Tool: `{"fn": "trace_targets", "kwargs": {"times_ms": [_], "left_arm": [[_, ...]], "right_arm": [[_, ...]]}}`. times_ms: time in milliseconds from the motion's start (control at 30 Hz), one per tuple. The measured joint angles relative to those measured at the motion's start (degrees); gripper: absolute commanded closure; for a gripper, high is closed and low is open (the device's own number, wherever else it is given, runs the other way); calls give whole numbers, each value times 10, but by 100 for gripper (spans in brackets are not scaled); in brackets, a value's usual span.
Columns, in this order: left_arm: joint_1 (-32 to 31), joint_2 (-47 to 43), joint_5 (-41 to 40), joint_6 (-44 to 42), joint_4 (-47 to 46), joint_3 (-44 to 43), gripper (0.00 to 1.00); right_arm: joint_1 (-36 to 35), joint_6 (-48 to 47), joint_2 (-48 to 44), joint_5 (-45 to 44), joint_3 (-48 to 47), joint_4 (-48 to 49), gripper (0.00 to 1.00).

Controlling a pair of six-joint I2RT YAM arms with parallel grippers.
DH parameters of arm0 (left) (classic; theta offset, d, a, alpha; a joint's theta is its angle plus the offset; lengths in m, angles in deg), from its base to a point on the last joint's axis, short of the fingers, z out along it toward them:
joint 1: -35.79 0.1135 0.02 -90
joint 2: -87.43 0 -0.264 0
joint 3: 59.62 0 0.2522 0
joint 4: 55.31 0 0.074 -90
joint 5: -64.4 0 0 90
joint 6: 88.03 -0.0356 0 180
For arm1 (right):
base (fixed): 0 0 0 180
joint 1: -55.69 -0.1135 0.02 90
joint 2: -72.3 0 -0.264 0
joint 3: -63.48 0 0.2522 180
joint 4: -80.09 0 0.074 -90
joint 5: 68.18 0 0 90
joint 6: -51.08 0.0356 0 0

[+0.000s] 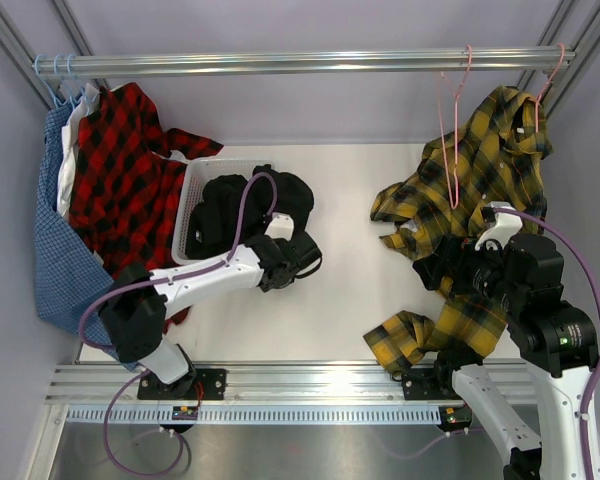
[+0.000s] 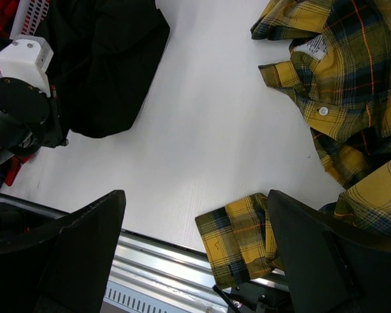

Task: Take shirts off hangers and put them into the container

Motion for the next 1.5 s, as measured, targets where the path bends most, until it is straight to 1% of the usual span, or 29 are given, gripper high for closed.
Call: {"fn": "trace_targets", "kwargs": {"times_ms": [100, 167, 267, 400, 533, 667, 767, 800, 867, 967, 1100, 1133, 1167, 1233, 1267, 1333, 1367, 1400, 1500], "left_arm": [[2, -9, -16, -10, 26, -24, 100], [7, -19, -28, -26, 43, -54, 100], [34, -45, -53, -66, 54, -111, 100], [104, -84, -90, -139, 26, -152, 100], [209, -91, -98, -230, -46, -152, 100], [285, -47, -86, -283, -119, -152, 100], [331, 28, -53, -302, -161, -159, 100], [341, 69, -33, -306, -173, -161, 100], [358, 110, -12, -308, -181, -161, 100], [365, 173, 27, -311, -188, -155, 99], [362, 207, 65, -316, -195, -148, 92], [362, 214, 71, -317, -195, -149, 90], [362, 218, 75, -318, -195, -149, 82], [362, 222, 77, -320, -191, -149, 73], [363, 220, 77, -320, -190, -149, 64], [365, 210, 78, -322, -185, -150, 50], [366, 204, 78, -321, -173, -156, 38], [367, 196, 78, -324, -165, -163, 19], [367, 151, 79, -320, -141, -189, 1]], "right_arm": [[0, 0, 0, 0, 0, -1, 0], [0, 0, 0, 0, -2, -2, 1], [0, 0, 0, 0, -8, -5, 1], [0, 0, 0, -1, -16, -7, 0], [0, 0, 0, -1, -17, -7, 1], [0, 0, 0, -2, -17, -7, 1], [0, 0, 0, -2, -17, -7, 0], [0, 0, 0, -2, -17, -7, 1], [0, 0, 0, -2, -17, -7, 1], [0, 1, 0, -2, -17, -7, 1], [0, 4, 0, -2, -17, -7, 0], [0, 4, 0, -2, -17, -7, 0], [0, 4, 0, -2, -17, -7, 0], [0, 5, 0, -2, -17, -7, 0], [0, 5, 0, -2, -17, -7, 0], [0, 4, 0, -2, -17, -7, 0], [0, 4, 0, -2, -17, -7, 0], [0, 4, 0, -2, -17, -7, 1], [0, 4, 0, -2, -17, -7, 1]]}}
